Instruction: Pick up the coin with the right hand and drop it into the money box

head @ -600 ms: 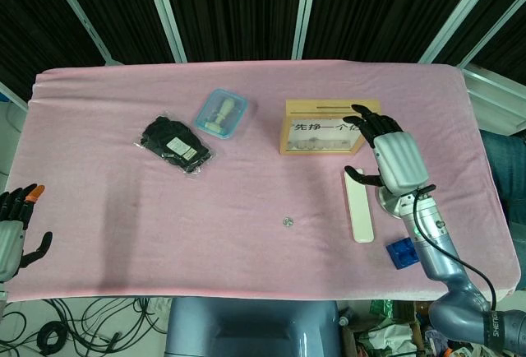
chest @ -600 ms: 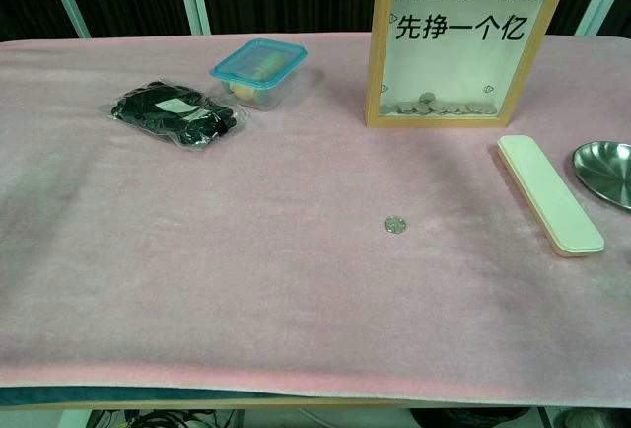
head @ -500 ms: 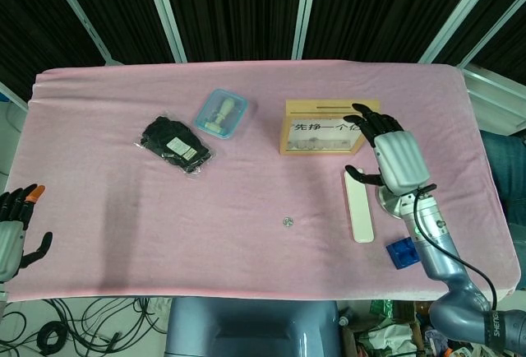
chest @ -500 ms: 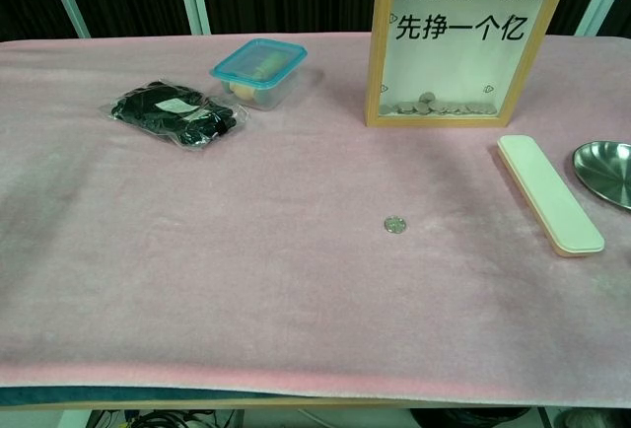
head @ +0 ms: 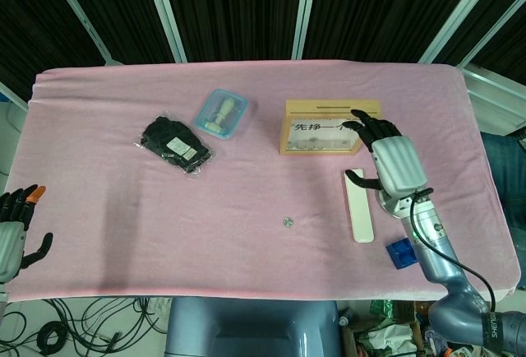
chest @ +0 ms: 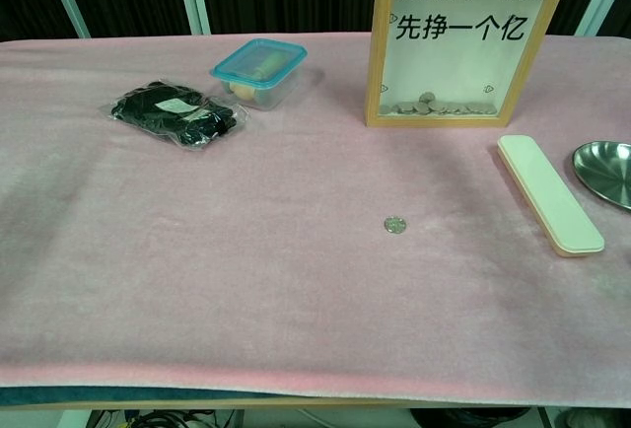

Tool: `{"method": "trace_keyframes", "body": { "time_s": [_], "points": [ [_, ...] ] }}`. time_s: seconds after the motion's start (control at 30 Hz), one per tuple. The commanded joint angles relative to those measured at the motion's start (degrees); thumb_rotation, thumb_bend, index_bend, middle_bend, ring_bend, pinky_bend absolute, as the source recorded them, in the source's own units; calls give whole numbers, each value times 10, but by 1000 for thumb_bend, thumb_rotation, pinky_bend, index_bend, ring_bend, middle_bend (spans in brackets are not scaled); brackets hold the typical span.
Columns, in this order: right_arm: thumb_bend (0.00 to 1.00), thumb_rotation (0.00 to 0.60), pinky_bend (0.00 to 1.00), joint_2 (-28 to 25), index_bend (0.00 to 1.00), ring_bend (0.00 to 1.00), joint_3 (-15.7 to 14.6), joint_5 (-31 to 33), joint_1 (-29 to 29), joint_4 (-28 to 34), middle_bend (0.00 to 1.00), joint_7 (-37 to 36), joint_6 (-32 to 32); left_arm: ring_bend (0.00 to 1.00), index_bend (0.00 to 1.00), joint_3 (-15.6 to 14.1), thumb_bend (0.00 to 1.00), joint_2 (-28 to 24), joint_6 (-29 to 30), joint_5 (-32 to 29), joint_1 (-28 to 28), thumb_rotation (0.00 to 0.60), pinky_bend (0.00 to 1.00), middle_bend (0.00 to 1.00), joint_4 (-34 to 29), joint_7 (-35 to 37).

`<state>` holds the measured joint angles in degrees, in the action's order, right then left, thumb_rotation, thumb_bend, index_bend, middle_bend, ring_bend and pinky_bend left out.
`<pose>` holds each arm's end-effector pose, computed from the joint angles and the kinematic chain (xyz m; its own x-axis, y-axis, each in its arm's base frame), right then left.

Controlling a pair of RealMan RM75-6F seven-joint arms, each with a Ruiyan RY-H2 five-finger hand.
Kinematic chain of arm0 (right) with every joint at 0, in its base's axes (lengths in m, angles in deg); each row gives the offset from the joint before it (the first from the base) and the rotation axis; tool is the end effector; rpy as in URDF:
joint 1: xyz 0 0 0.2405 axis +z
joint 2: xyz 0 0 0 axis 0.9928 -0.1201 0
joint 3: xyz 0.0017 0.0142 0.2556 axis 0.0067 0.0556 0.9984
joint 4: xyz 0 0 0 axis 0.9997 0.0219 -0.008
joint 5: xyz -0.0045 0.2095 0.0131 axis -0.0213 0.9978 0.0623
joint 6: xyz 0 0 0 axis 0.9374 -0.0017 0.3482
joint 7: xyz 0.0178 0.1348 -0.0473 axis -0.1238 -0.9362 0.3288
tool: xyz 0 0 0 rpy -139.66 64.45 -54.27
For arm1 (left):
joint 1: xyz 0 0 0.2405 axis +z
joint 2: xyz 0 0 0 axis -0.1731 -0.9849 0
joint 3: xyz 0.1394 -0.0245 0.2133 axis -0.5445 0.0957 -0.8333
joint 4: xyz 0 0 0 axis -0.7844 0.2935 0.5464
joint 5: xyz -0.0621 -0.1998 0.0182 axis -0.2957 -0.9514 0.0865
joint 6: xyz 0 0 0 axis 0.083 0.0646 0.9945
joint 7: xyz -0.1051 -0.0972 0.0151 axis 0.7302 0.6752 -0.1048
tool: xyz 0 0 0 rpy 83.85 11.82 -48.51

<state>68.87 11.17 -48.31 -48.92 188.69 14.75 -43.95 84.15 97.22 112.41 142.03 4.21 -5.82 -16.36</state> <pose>-0.1304 -0.3378 0.1447 0.2247 0.0488 0.9732 -0.9159 -0.3304 0.2281 -0.3086 0.1849 0.1541 0.4210 0.0467 0.9058 0.9054 0.0388 -0.4228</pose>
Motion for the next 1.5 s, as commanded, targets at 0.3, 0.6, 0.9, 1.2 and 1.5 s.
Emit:
{"method": "trace_keyframes", "body": {
  "time_s": [0.3,0.6,0.9,1.2,1.5],
  "points": [
    [122,600,199,6,209,209,-17,-10,-4,-4,94,17,-8,30,91,-3,403,1,6,5,3,600,0,53,-4,-7],
    [122,600,352,-11,209,395,-36,-14,-7,14,268,45,3,31,91,-4,403,0,4,4,3,600,0,52,-5,-7],
    [226,600,935,-37,255,815,-113,12,-28,71,704,87,63,32,91,-5,403,-2,0,1,3,600,0,51,-8,-9],
    [199,600,1000,52,301,938,-171,44,-65,41,857,138,39,32,91,-6,403,-4,-4,-2,2,600,0,50,-10,-9],
    [179,600,1000,132,301,958,-159,99,-60,-30,878,153,43,32,93,-7,403,-5,-8,-4,1,600,0,50,-10,-7]
  ]
}}
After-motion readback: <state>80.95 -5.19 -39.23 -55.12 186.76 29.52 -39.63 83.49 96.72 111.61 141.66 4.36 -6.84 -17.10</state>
